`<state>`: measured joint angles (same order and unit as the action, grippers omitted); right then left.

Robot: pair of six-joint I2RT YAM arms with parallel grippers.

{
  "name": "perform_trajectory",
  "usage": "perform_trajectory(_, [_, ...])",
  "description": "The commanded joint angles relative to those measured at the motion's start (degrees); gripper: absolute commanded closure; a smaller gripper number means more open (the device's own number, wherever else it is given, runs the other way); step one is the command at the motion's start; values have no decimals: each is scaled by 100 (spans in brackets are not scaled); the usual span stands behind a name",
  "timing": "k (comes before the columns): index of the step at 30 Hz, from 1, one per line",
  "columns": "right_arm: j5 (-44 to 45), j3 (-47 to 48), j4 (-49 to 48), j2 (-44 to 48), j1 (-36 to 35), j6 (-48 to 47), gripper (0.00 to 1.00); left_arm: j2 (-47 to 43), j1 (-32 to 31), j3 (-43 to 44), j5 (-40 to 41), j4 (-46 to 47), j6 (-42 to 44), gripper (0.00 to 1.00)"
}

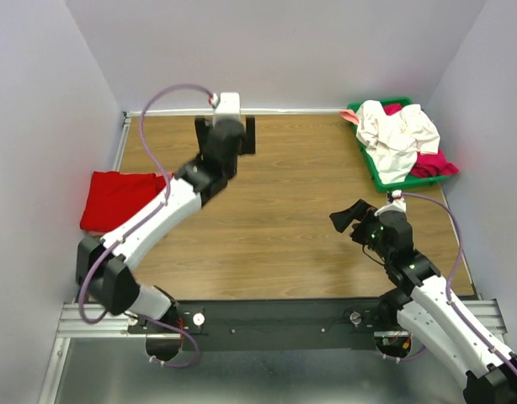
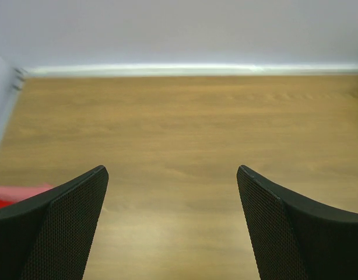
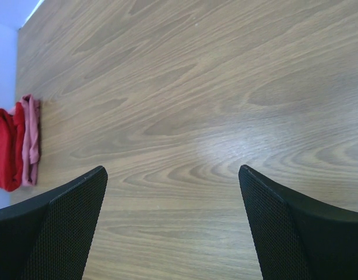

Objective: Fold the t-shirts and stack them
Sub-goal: Reset both grippers

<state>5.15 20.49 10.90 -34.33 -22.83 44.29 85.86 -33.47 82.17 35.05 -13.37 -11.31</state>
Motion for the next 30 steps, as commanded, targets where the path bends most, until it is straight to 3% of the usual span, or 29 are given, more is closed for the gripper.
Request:
perform_trajectory(1, [575, 51, 220, 128, -20, -246, 0, -1132, -834, -1631, 572, 1545, -1223, 1])
perform_trajectory(2, [619, 51, 220, 145, -20, -254, 0, -1412, -1236, -2113, 1035, 1591, -1477, 1])
perform_trajectory(6, [1004, 87, 238, 303, -20, -325, 0, -1836, -1969, -3063, 1618, 1076, -2321, 1])
perform_trajectory(12, [1593, -54, 238, 576, -20, -413, 0, -2205, -2172, -3979, 2041, -137, -4227, 1])
perform_trajectory(15, [1682, -45, 238, 576, -20, -500, 0, -2556, -2172, -4191, 2269, -509, -4616, 1])
perform_trajectory(22, [1744, -10, 246, 559, -20, -703, 0, -3716, -2146, -4841, 2138, -193, -4362, 2])
perform_trajectory(30, [1779, -80, 246, 778, -20, -676, 0, -5149, -2137, -5624, 1619, 783, -3668, 1])
